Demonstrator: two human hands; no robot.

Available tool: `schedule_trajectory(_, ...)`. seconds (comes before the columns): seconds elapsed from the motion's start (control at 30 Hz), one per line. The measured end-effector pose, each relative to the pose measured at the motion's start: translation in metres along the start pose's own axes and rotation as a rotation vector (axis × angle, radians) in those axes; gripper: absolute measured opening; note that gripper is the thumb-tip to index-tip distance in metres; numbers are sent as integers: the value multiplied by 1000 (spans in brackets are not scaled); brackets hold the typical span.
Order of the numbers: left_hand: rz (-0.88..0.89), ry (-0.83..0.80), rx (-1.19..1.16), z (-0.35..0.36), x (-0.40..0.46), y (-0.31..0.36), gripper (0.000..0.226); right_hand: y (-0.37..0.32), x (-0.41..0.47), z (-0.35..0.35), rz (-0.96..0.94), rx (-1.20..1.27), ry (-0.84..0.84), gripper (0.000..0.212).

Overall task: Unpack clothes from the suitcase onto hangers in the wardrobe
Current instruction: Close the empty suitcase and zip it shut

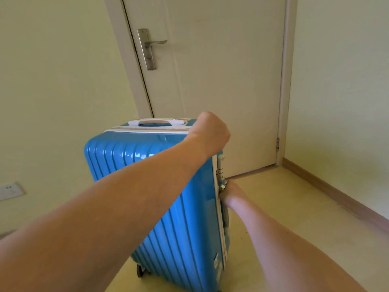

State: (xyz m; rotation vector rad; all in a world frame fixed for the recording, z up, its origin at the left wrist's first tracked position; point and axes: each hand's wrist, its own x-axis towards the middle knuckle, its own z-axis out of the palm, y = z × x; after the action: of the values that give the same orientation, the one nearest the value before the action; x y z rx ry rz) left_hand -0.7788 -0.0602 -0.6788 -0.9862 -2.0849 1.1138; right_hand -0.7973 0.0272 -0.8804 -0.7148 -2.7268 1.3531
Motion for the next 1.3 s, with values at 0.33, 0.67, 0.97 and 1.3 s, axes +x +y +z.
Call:
schedule_trajectory(0.33,-108,95,-206,13,-15,1,16,-3,-13,-8,14,0,-128,48)
schedule_trajectory(0.67,62,374,-177,63,-67,-20,7,-10,-46,0,45,-47,-236,52)
schedule_trajectory(0.97,-34,418,-387,101,-95,41,21,4,-50,36,9,142,-150,32)
schedule_trajectory(1.3,-71,413,-511,105,-97,29,20,6,-57,62,16,411,-18,9)
